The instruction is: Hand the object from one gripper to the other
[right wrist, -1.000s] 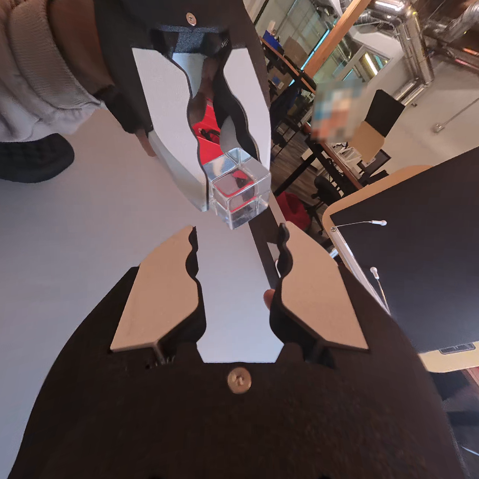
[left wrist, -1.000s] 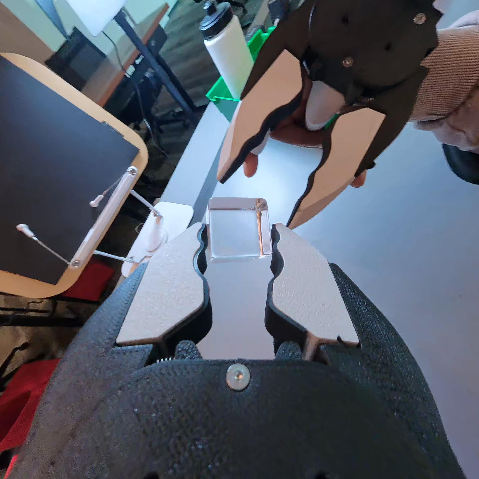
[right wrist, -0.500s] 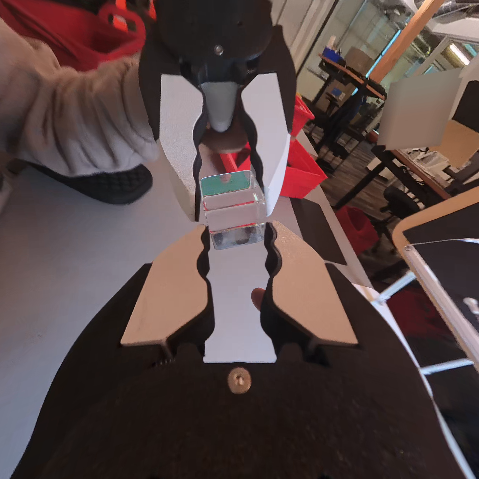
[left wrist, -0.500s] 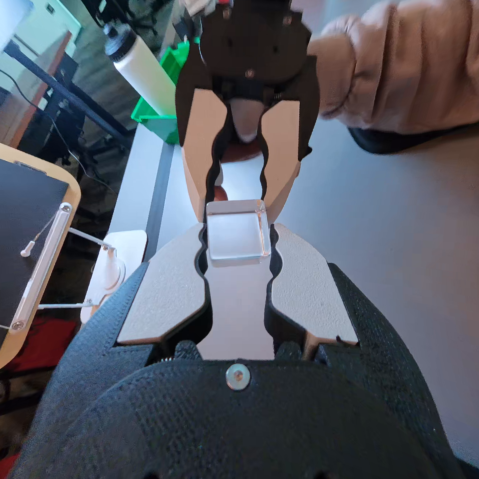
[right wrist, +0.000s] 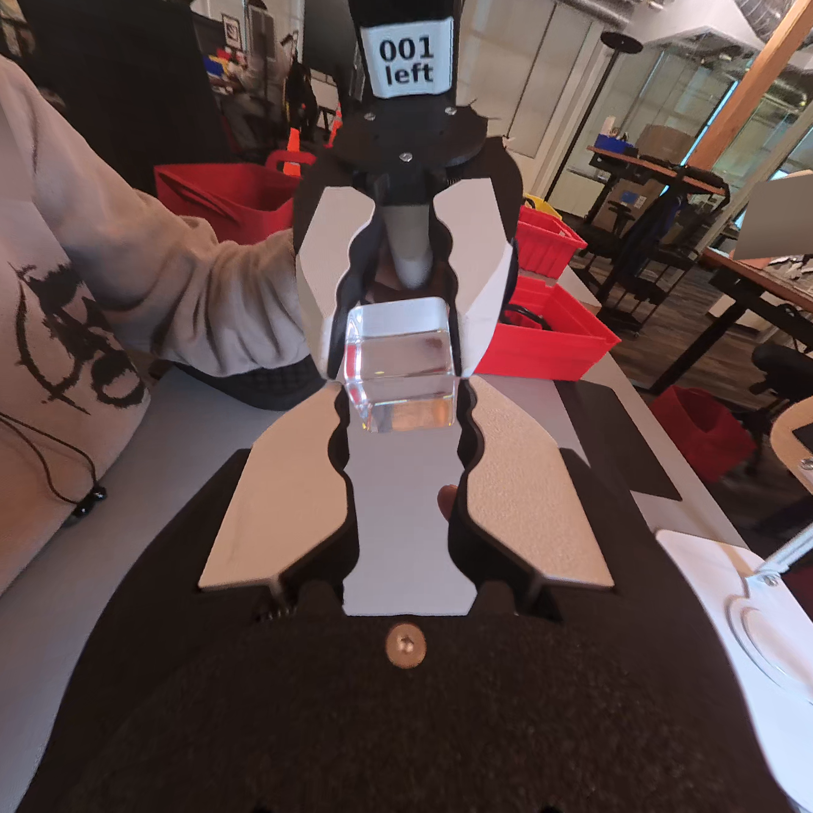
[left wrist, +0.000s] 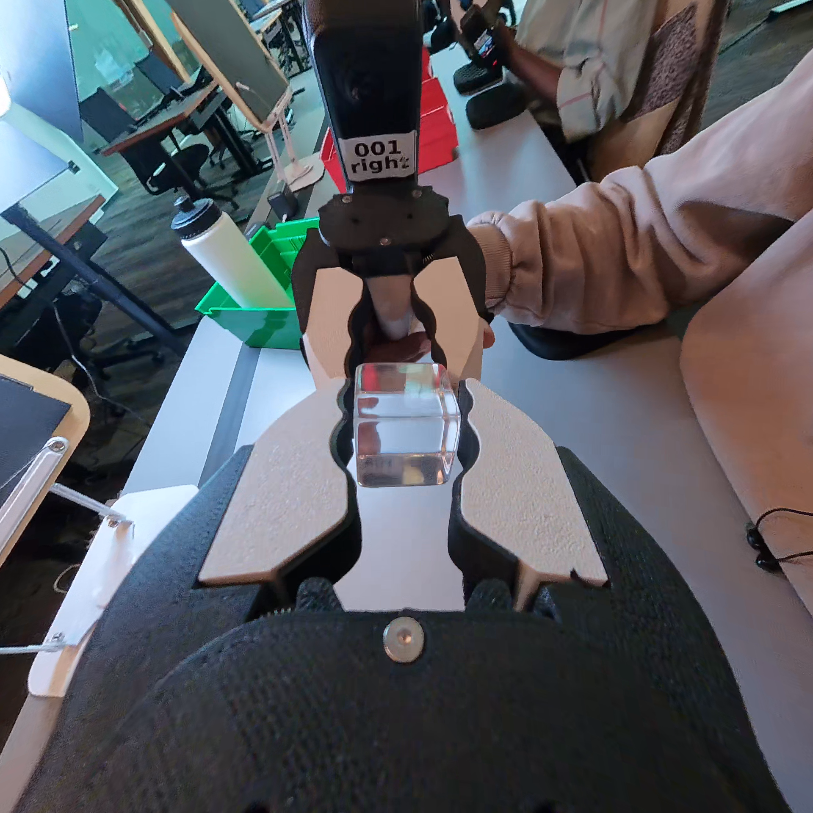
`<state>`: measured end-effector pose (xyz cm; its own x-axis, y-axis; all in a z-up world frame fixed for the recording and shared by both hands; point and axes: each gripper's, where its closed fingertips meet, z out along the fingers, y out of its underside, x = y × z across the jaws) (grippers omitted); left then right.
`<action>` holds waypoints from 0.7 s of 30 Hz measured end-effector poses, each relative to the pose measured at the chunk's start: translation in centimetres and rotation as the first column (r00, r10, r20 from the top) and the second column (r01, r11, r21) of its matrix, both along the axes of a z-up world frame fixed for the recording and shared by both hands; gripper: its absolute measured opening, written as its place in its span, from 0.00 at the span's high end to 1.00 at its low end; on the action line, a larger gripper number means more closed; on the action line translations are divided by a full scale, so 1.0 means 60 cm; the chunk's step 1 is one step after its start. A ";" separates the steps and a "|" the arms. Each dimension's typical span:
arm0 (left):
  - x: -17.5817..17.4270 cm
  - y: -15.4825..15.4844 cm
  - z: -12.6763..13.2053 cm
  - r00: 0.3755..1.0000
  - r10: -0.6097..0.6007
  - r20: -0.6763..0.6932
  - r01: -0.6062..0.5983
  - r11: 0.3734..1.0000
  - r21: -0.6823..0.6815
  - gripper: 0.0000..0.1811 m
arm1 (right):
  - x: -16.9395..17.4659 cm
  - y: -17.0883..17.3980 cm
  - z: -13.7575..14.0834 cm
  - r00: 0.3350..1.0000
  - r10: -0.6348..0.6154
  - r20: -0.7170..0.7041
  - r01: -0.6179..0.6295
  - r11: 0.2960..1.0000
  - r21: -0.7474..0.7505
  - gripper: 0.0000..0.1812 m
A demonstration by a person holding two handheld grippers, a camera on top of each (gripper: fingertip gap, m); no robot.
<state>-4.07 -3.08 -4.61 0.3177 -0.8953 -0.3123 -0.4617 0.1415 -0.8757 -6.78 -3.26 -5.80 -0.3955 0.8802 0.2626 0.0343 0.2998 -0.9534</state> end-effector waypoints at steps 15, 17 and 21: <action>-0.056 0.018 0.087 0.964 0.137 0.227 -0.170 0.976 0.134 0.68 | 0.126 0.152 0.050 0.912 -0.402 0.080 0.393 0.913 0.111 0.75; -0.087 0.024 0.095 0.942 0.196 0.272 -0.238 0.963 0.131 0.68 | 0.197 0.219 0.037 0.820 -0.548 0.165 0.526 0.835 0.161 0.76; -0.166 0.024 0.065 0.892 0.326 0.314 -0.367 0.927 0.080 0.72 | 0.366 0.348 -0.019 0.525 -0.761 0.381 0.727 0.634 0.265 0.75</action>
<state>-14.03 -1.62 -0.74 0.6945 -0.6681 -0.2672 -0.2312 0.1444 -0.9621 15.16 17.64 -6.97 0.3154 0.8951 0.3151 0.6587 0.0325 -0.7517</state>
